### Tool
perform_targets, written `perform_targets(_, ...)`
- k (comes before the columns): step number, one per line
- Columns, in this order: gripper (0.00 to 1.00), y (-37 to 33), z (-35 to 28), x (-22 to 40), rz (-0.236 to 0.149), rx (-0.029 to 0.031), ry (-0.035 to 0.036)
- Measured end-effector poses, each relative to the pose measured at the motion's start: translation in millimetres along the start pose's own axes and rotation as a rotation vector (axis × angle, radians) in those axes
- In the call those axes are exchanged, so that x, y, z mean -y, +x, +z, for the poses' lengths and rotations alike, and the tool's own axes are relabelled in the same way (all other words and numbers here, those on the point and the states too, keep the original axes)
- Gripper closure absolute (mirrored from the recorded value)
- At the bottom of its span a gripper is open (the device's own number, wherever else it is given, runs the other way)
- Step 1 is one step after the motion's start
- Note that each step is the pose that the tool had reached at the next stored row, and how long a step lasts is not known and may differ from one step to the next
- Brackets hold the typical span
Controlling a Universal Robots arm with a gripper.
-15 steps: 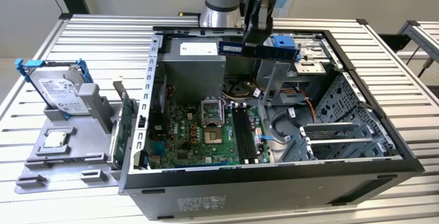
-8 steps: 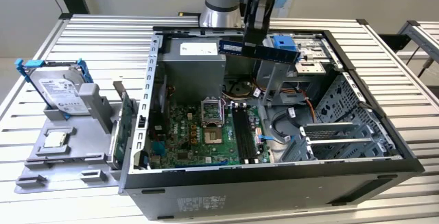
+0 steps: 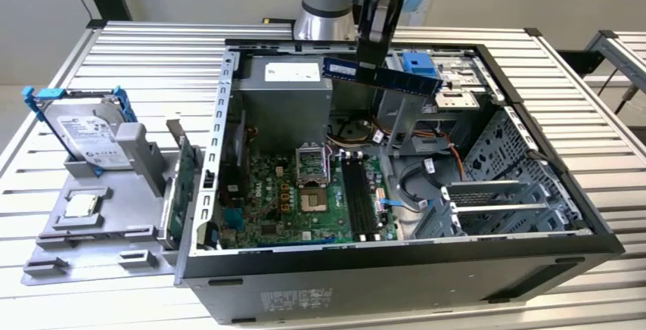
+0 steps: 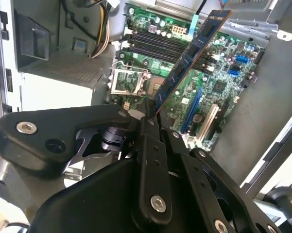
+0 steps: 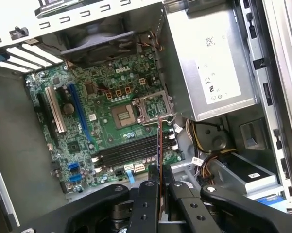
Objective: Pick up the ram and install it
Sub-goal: 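Insert the ram into the slot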
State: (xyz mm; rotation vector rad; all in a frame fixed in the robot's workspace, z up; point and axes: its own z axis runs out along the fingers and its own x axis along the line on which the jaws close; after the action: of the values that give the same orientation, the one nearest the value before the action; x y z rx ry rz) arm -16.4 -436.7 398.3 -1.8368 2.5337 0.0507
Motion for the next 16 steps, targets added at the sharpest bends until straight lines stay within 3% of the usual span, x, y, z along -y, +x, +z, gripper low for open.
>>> perform_targets(16,1.00,0.0,0.1,0.0,0.141,0.0025,0.0041)
